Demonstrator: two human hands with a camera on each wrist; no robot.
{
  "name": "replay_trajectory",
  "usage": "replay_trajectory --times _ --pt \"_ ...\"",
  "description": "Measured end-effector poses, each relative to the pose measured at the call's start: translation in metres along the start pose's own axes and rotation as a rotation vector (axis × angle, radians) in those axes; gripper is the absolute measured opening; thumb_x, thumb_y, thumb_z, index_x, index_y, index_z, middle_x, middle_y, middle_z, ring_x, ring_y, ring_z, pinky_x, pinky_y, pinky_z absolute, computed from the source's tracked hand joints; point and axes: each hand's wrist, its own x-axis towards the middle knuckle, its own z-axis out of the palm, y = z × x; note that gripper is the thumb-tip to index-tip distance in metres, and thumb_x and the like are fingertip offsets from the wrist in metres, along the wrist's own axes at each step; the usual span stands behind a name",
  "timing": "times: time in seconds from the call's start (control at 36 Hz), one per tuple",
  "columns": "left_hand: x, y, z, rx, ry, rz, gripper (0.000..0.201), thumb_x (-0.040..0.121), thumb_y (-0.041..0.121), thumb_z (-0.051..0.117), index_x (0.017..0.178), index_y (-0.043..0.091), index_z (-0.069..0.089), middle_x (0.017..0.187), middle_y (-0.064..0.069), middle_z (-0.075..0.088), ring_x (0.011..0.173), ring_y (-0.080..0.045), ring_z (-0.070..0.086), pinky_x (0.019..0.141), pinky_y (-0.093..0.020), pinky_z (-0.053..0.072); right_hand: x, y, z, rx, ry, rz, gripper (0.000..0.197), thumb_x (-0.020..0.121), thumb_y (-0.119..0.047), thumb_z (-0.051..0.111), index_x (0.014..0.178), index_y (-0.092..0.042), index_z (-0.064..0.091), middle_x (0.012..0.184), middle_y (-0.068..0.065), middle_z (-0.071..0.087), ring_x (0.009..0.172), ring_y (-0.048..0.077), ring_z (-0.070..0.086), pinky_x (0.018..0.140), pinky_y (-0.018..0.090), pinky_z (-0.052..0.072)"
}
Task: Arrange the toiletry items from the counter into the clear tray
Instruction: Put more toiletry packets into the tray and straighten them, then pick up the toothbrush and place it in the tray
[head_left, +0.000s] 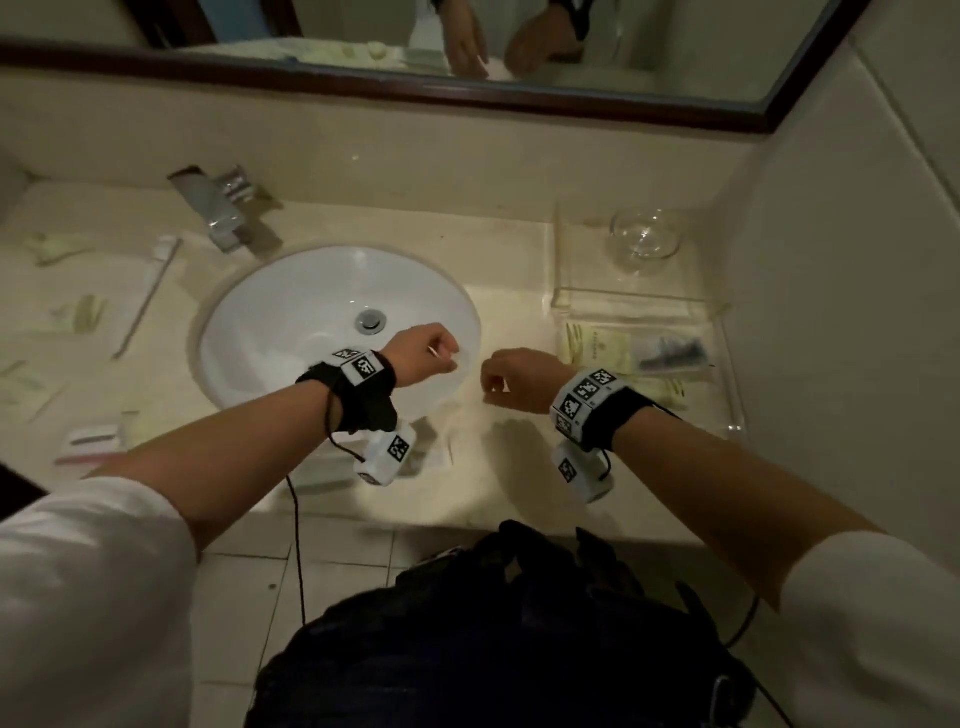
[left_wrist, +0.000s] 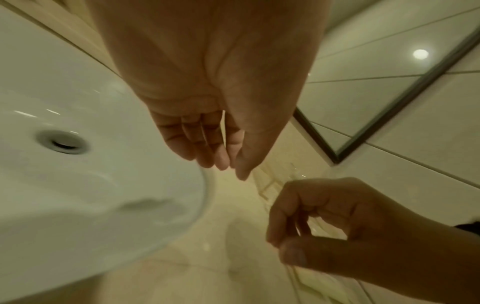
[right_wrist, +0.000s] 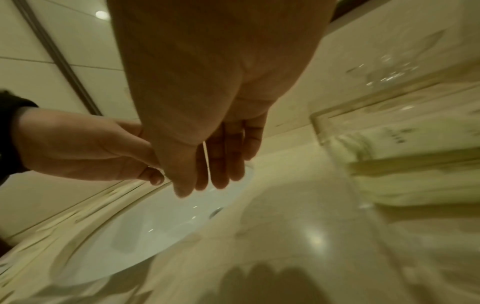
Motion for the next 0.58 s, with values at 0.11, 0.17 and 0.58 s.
replay_trajectory --times 0.11,0.17,0.58 --pt "-0.029 -0.043 -0.018 0.064 -0.022 -0.133 0.019 0.085 0.024 0.066 0.1 0.015 0.06 0.104 -0.004 0.064 0.095 -0.018 0.056 0.082 -0.025 0.04 0.024 -0.029 0.013 -0.019 -0.197 0.027 0.03 0.086 -0.041 0.063 0.103 -0.016 0.062 0.101 0.0 0.065 0.088 0.018 0.058 0.073 0.028 0.043" --pt "-0.042 -0.063 -0.025 0.092 -0.048 -0.19 0.015 0.083 0.029 0.068 0.09 0.02 0.059 0.106 -0.004 0.066 0.102 -0.021 0.058 0.087 -0.028 0.042 0.035 -0.04 0.021 -0.043 -0.255 0.044 0.036 0.084 -0.046 0.064 0.106 -0.017 0.061 0.103 0.001 0.065 0.093 0.021 0.06 0.078 0.032 0.048" --pt "-0.115 -0.139 -0.044 0.239 -0.175 -0.32 0.037 0.06 0.04 0.086 0.087 0.027 0.064 0.091 0.009 0.057 0.092 -0.016 0.06 0.085 -0.028 0.047 0.062 -0.079 0.036 -0.11 -0.386 0.031 0.05 0.072 -0.057 0.071 0.096 -0.014 0.063 0.093 0.003 0.067 0.085 0.022 0.062 0.076 0.036 0.053"
